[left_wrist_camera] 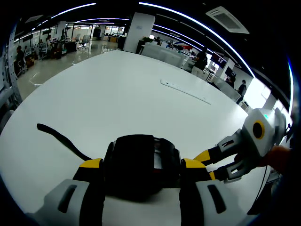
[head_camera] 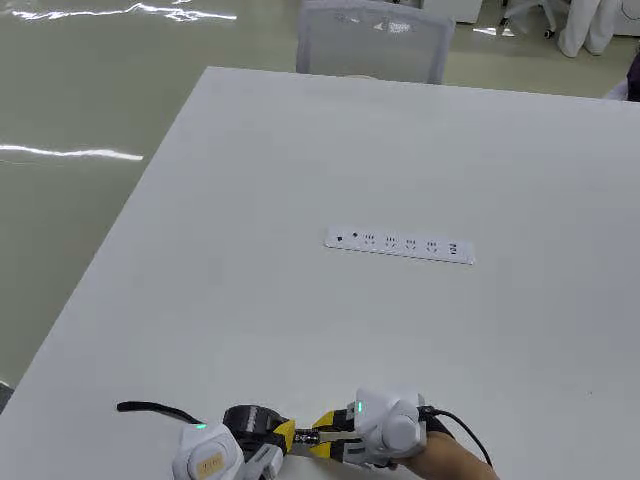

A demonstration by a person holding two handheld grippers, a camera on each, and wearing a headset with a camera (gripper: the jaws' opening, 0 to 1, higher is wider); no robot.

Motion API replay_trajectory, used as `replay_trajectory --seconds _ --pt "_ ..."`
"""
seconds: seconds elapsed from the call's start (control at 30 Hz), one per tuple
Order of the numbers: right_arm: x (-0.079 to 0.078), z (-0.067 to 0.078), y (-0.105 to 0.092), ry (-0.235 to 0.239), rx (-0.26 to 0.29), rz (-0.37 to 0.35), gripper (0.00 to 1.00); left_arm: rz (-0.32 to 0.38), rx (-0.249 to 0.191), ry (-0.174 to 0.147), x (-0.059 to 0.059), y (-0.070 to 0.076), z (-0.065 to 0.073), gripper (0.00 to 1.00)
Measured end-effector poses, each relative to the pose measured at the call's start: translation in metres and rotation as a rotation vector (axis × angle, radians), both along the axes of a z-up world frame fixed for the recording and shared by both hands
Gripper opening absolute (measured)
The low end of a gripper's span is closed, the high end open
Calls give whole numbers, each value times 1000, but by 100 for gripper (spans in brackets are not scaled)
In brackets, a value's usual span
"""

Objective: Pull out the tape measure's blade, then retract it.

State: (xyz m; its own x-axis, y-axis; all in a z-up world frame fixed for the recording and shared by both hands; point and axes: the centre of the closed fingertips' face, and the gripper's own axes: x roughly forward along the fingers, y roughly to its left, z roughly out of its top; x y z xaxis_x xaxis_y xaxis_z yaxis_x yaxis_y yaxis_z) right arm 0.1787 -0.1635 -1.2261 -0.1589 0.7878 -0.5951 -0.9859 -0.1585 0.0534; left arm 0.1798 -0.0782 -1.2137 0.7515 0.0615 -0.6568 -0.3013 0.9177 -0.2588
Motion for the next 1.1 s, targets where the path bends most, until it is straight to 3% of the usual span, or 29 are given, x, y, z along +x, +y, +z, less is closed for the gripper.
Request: replay_trajectory --seconds 1.1 --pt "-6 -5 26 0 21 22 12 -4 -3 1 -1 -1 0 61"
